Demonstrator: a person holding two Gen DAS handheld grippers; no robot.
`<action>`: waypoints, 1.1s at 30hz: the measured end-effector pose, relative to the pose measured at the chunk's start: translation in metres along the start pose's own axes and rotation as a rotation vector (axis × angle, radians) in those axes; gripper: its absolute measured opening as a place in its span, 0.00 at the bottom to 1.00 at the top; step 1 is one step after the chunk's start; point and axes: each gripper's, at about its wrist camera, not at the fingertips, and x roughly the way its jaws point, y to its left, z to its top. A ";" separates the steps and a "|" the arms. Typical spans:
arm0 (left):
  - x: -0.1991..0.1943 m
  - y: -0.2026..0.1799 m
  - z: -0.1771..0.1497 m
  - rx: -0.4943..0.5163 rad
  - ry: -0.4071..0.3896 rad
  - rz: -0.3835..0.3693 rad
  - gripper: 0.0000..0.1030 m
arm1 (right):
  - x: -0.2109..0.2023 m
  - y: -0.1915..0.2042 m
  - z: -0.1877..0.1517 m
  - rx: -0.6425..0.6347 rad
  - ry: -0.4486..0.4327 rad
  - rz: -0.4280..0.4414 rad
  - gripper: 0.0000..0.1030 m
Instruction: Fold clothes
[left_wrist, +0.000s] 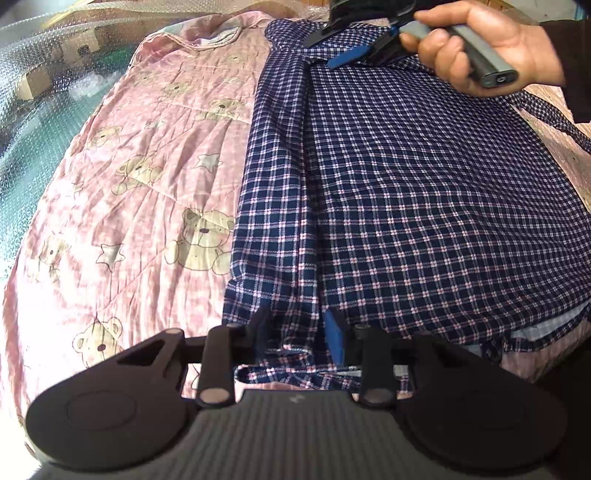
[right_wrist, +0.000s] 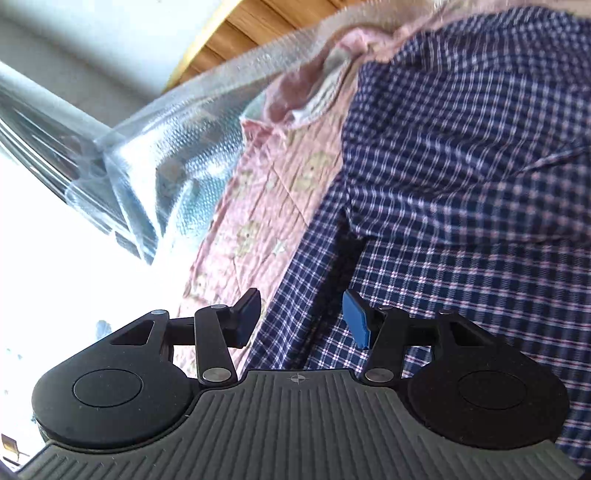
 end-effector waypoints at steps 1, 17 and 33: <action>0.000 0.001 -0.001 -0.008 -0.003 -0.009 0.19 | 0.011 0.004 0.000 -0.004 0.021 0.020 0.50; 0.005 0.013 0.008 -0.043 0.054 -0.194 0.05 | 0.117 0.032 -0.001 -0.104 0.262 0.003 0.00; 0.014 0.046 0.026 -0.168 0.079 -0.268 0.14 | 0.139 0.051 0.043 -0.286 0.253 -0.067 0.00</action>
